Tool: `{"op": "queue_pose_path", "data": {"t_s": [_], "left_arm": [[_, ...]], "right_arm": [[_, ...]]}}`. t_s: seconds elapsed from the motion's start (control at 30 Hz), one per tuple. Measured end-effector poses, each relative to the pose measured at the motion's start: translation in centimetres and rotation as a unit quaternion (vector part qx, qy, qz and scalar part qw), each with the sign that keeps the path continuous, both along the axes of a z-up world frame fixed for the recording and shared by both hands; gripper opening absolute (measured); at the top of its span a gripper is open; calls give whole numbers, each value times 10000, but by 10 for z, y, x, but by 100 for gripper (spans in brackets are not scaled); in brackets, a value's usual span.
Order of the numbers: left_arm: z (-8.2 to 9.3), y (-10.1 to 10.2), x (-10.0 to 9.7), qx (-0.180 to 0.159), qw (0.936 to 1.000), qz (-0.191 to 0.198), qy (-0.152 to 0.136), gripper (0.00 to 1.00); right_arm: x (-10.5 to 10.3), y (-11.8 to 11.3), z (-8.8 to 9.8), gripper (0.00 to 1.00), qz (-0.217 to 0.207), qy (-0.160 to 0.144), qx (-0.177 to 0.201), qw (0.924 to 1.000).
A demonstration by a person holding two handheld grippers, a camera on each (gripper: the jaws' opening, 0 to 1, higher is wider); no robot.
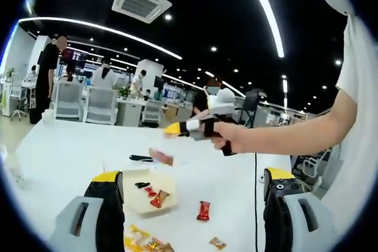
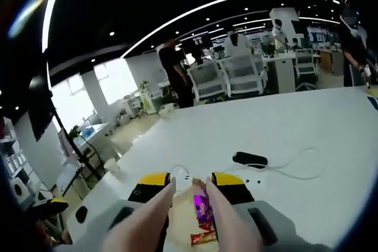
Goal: Place the target food into the container with the food tongs after gripping and lifting it, then release it inside without dropping or visibly crushing the food.
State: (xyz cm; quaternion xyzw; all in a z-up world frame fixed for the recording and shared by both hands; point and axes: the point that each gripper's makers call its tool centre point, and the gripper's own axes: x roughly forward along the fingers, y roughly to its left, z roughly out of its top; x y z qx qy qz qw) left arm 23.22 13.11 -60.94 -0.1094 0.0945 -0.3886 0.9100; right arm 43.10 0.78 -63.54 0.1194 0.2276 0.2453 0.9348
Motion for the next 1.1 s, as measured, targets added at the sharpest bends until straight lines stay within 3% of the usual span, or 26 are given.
{"op": "queue_pose_path", "data": {"t_s": [0.5, 0.63, 0.73, 0.93, 1.1], "left_arm": [[-5, 0, -3, -26, 9999, 70, 108, 99], [-2, -6, -8, -225, 9994, -48, 244, 99], [3, -9, -11, -145, 9998, -99, 89, 99], [8, -7, -14, -185, 9998, -72, -2, 99], [6, -5, -16, -182, 9998, -34, -13, 99]], "right_arm": [[-23, -32, -4, 28, -51, -12, -188, 9998], [-29, -41, -3, 28, -148, 34, -121, 9998], [-37, -45, 4, 28, -102, -52, -151, 9998], [-40, -58, -6, 28, -27, 30, -472, 9989], [-42, -60, -8, 28, -39, 83, -406, 9991]]}}
